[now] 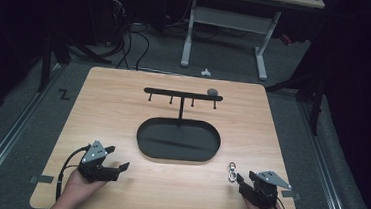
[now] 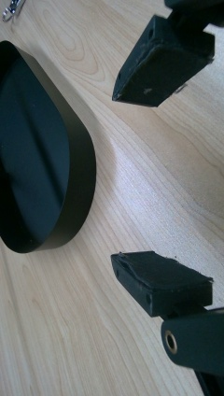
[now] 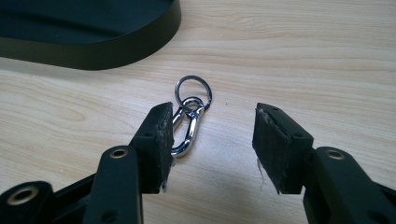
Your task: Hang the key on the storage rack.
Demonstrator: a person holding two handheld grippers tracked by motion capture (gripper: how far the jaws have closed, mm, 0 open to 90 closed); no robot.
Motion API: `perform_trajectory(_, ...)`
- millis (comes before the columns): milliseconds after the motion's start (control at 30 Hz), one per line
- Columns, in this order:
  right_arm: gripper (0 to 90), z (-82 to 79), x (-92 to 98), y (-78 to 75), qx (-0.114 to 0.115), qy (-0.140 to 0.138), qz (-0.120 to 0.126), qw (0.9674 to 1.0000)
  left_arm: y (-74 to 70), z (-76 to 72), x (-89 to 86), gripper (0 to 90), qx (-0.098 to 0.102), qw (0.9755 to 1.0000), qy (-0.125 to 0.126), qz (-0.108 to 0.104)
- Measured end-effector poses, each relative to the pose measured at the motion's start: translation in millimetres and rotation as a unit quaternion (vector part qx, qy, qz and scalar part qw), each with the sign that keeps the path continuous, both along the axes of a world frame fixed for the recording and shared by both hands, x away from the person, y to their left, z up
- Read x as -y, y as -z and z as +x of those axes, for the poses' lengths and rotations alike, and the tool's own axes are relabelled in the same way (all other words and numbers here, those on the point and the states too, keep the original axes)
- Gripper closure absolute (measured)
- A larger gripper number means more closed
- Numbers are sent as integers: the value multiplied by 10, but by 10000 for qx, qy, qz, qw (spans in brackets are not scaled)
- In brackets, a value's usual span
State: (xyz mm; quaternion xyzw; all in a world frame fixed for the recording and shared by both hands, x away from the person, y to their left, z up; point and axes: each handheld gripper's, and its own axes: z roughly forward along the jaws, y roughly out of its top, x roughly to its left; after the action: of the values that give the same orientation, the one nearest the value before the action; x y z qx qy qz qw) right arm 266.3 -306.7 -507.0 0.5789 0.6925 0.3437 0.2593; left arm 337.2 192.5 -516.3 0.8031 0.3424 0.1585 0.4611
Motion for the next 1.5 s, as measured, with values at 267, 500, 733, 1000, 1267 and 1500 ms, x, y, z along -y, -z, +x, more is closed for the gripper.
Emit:
perform_trajectory(267, 483, -8, -71, -3, -1, -4, -132, 9999, -2, 21, -3, 188, -24, 10000, 29, -42)
perform_trajectory(500, 480, 17, -69, 23, -61, -50, -158, 9998, 3, 28, 5, 186, -31, 10000, 32, -17)
perform_trajectory(733, 479, 3, -52, 26, -71, -24, -103, 9999, 13, 43, 18, 181, -27, 10000, 7, 0)
perform_trajectory(1000, 475, 20, -75, 47, -112, -37, -99, 9999, 6, 41, 4, 180, -8, 10000, -2, -5)
perform_trajectory(1267, 467, 42, -109, 66, -141, -105, -140, 9997, 17, 55, -4, 165, -36, 10000, -48, 24)
perform_trajectory(1500, 459, 41, -126, 71, -209, -142, -178, 9995, 20, 67, -16, 162, -36, 9998, -181, 41)
